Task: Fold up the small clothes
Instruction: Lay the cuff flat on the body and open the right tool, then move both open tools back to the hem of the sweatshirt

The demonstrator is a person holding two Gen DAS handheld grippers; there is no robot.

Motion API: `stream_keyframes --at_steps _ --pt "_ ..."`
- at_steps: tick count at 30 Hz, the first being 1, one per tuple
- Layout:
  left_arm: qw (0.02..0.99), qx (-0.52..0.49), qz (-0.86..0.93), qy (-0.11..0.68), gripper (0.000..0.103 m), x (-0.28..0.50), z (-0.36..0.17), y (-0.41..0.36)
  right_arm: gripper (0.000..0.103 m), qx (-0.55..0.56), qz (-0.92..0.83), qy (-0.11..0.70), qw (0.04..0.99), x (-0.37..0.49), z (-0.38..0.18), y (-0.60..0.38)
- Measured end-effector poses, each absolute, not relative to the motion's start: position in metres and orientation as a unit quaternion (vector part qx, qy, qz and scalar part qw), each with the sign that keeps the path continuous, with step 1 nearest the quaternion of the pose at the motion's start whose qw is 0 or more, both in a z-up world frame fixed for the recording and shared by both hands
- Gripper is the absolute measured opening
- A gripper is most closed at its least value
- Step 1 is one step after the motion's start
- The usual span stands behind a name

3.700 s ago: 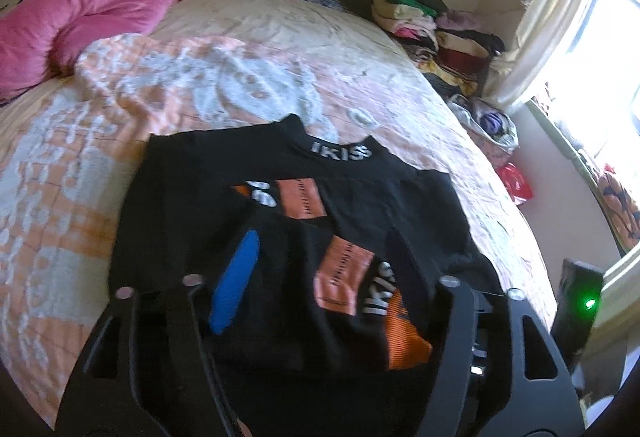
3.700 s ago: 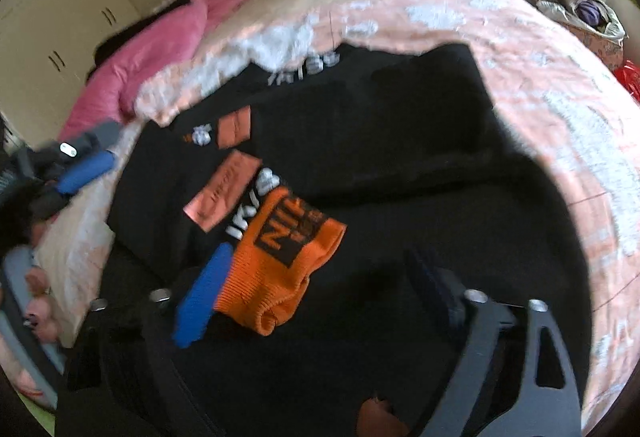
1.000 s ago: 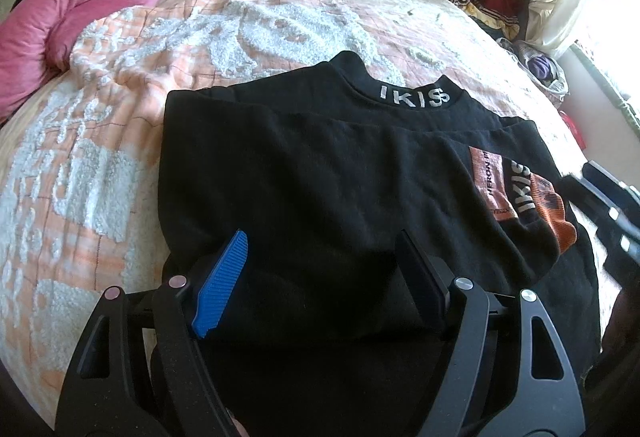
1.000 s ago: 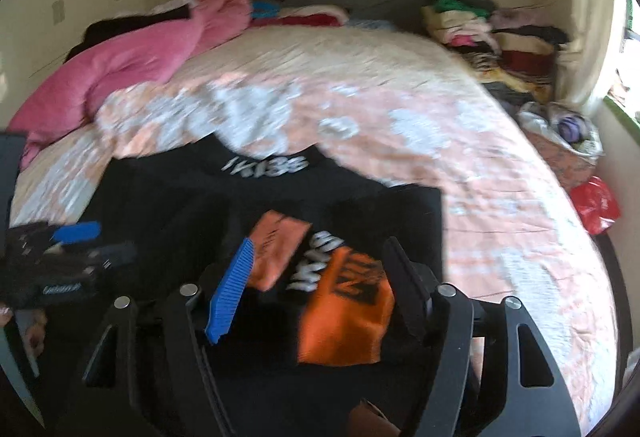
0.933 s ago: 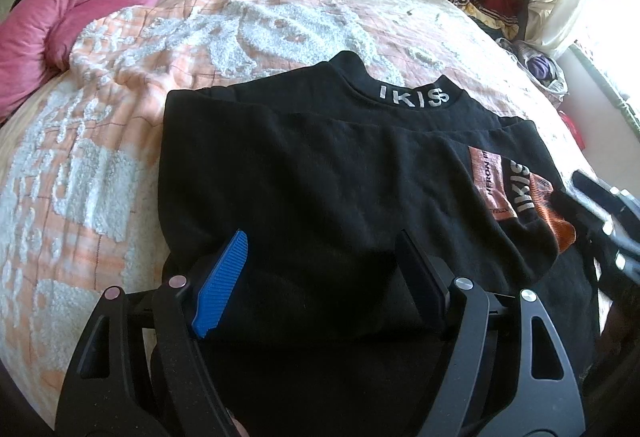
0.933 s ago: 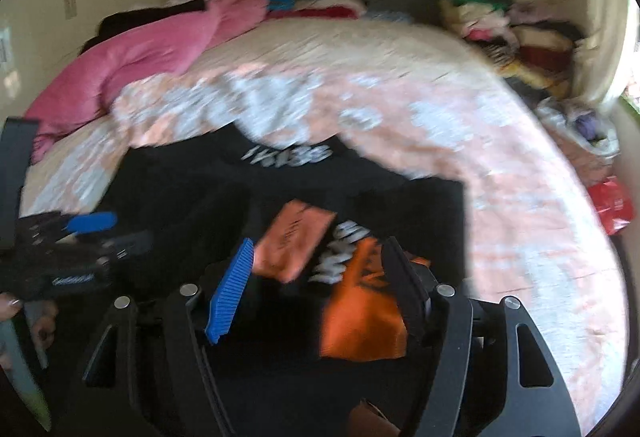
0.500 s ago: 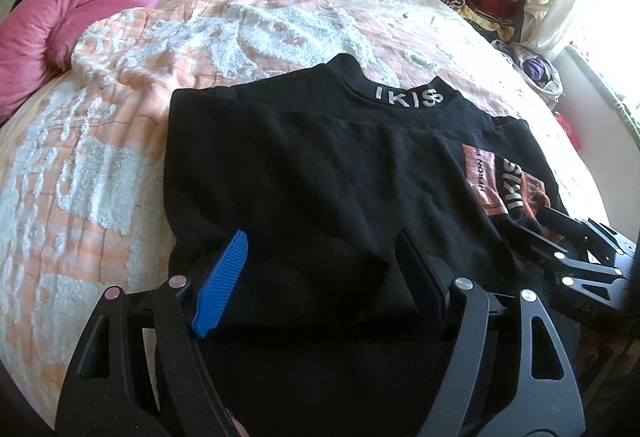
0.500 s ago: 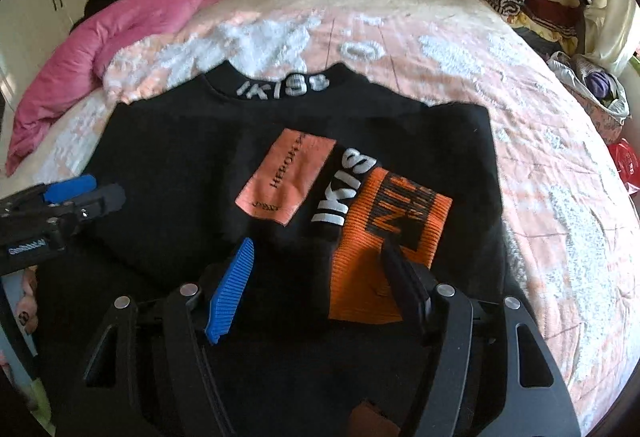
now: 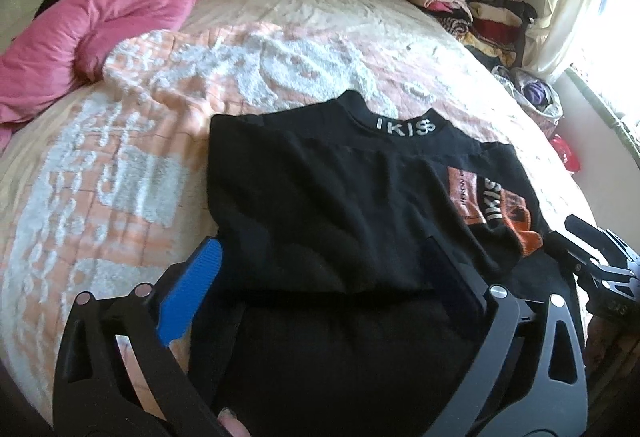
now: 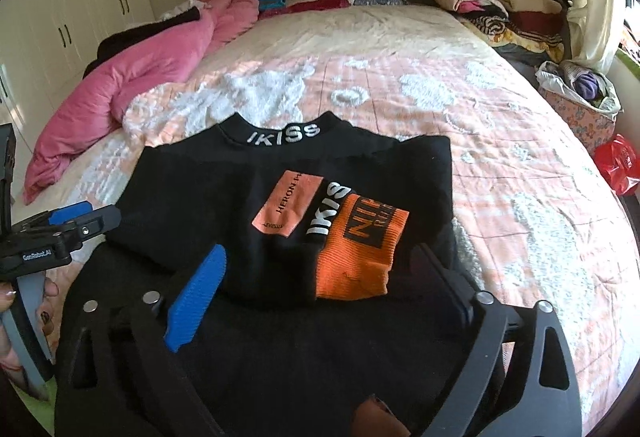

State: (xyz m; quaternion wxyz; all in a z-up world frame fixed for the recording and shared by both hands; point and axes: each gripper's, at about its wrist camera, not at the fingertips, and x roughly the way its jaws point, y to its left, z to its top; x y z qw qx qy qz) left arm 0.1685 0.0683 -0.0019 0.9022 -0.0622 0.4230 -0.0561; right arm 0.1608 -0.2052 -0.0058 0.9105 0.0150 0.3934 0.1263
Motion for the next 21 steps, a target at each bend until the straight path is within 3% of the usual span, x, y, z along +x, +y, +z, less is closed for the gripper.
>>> stream_keyframes --at_steps 21 --pt "0.912 -0.058 -0.044 0.403 0.094 0.116 0.026 0.082 0.095 0.034 0.117 0.346 0.930 0.105 0.033 -0.242"
